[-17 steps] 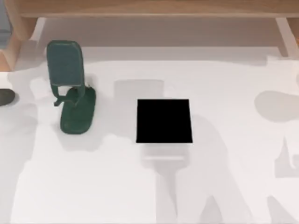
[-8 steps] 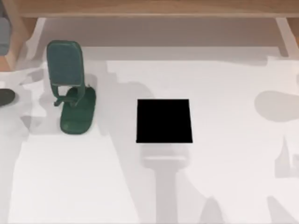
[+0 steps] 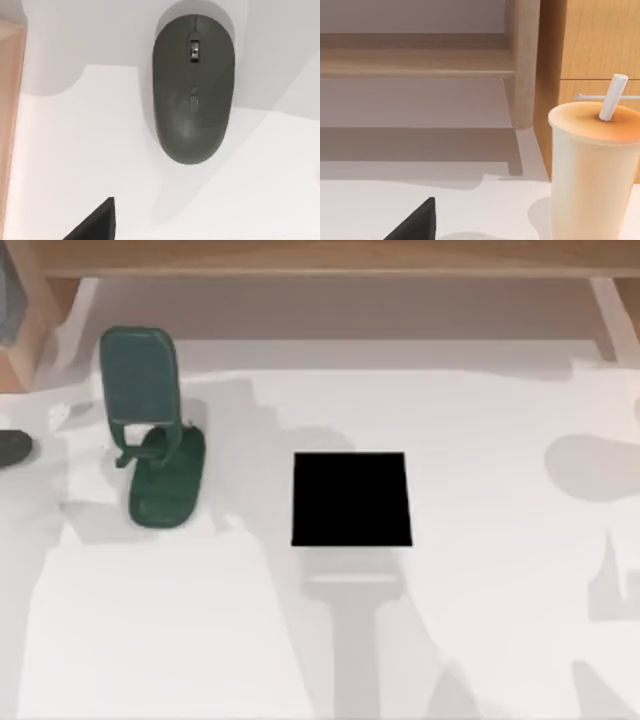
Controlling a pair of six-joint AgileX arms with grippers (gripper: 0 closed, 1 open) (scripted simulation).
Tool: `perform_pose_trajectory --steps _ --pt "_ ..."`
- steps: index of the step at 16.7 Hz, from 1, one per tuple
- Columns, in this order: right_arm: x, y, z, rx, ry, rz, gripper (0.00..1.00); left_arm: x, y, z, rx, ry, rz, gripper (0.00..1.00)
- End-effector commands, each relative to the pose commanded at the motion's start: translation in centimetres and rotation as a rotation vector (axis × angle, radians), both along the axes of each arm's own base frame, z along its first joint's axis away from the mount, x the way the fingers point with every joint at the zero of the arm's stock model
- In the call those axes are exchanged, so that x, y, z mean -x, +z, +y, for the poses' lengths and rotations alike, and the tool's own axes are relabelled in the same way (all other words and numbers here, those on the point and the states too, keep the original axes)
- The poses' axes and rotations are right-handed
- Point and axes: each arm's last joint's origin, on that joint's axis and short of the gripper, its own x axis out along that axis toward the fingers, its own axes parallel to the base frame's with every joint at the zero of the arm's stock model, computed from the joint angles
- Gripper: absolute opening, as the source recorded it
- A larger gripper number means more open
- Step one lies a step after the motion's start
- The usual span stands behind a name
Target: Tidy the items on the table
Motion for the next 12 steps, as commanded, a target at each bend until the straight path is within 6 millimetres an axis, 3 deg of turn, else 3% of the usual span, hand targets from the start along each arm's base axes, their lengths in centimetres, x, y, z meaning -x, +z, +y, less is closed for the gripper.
perform_pose_trajectory --steps 3,5,10,12 --pt "0.0 0.0 0.0 0.000 0.000 0.000 1.00 0.6 0.4 0.4 -0.002 0.003 -0.010 1.00" --pt "0.0 0.0 0.0 0.000 0.000 0.000 1.00 0.3 -1.0 0.5 -0.003 0.002 -0.017 1.00" --pt "0.0 0.0 0.0 0.000 0.000 0.000 1.00 -1.0 -9.0 0.4 -0.001 0.003 -0.004 1.00" --pt "0.0 0.0 0.0 0.000 0.000 0.000 1.00 -1.4 -11.2 0.1 0.000 0.001 -0.002 1.00"
